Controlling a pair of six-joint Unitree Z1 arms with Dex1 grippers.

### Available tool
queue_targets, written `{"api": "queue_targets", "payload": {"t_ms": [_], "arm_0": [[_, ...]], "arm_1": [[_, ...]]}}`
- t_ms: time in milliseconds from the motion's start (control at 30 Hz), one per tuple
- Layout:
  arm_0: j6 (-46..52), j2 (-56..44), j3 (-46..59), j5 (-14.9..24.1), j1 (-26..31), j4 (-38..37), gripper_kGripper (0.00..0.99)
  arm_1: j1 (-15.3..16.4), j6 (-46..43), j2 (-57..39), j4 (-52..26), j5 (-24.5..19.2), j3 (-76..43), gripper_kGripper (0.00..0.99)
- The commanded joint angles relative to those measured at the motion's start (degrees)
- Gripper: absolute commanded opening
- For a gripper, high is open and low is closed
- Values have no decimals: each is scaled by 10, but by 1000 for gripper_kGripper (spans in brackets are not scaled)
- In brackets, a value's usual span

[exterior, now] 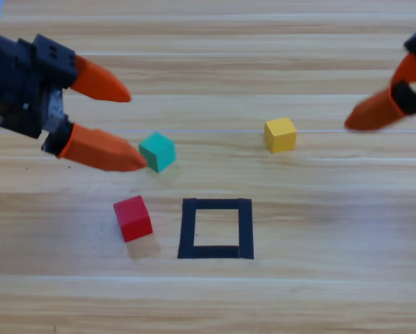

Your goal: Stack the blocks in the rectangular block: red at the bottom, yellow in the middle, green on top

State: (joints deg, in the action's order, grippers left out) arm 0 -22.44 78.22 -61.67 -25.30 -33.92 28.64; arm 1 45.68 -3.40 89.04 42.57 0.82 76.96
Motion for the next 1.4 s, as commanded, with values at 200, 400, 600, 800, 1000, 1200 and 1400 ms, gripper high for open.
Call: {"api": "queue_targets", "payload": {"t_ms": [200,400,600,800,1000,1200,1400], "arm_0": [[333,22,76,216,-10,-82,959],[515,43,89,328,-11,-75,948],[589,68,81,348,-11,-47,948],[645,124,22,351,-19,26,948],[720,191,-49,366,-50,109,951],[783,245,-86,366,-75,143,976],[817,299,-125,360,-95,167,977]], "arm_1": [[5,141,150,-19,-161,87,983],[1,204,206,-12,-165,114,983],[-7,242,279,35,-150,180,983],[-8,248,373,119,-154,301,982],[-28,257,434,147,-137,374,986],[-60,259,467,147,-97,392,988],[-72,262,496,147,-88,405,988]]}}
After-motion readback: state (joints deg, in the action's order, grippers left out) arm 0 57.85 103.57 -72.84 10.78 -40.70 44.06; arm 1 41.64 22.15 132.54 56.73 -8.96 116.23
